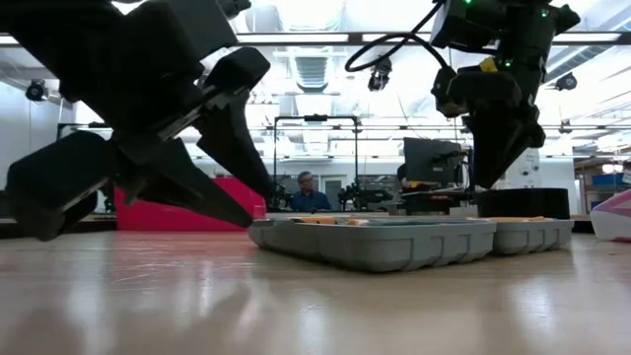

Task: Prefit tool cases
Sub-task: Close the gray toolbox

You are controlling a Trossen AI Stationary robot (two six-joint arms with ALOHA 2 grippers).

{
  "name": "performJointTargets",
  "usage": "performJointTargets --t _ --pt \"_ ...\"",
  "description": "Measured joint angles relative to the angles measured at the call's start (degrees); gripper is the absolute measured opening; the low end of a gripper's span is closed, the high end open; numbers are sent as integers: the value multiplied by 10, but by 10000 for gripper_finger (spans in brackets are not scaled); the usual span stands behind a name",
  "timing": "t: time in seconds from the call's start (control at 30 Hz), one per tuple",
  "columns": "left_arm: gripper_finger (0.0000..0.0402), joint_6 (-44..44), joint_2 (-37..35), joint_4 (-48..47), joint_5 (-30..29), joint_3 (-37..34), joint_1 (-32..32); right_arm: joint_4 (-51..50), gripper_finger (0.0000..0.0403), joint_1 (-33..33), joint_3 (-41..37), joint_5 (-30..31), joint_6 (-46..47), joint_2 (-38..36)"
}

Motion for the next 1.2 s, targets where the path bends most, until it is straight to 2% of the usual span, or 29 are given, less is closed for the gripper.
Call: performJointTargets --t 0.27,0.4,0.6,0.73,0.87,1.03,1.2 --pt "140 21 0 20 21 -4 22 0 66 1 0 5 3 0" --pt "124 22 0 24 72 -4 24 0 69 2 0 5 3 0" --pt "108 33 3 28 75 -5 24 5 80 2 0 5 3 0" --pt "112 41 40 41 67 -5 30 6 82 3 0 5 3 0" --pt "126 70 69 32 13 20 18 7 74 5 0 4 5 0" --pt "134 64 61 25 5 27 16 6 65 5 0 4 5 0" --pt "124 44 53 22 -1 26 16 8 68 5 0 4 4 0"
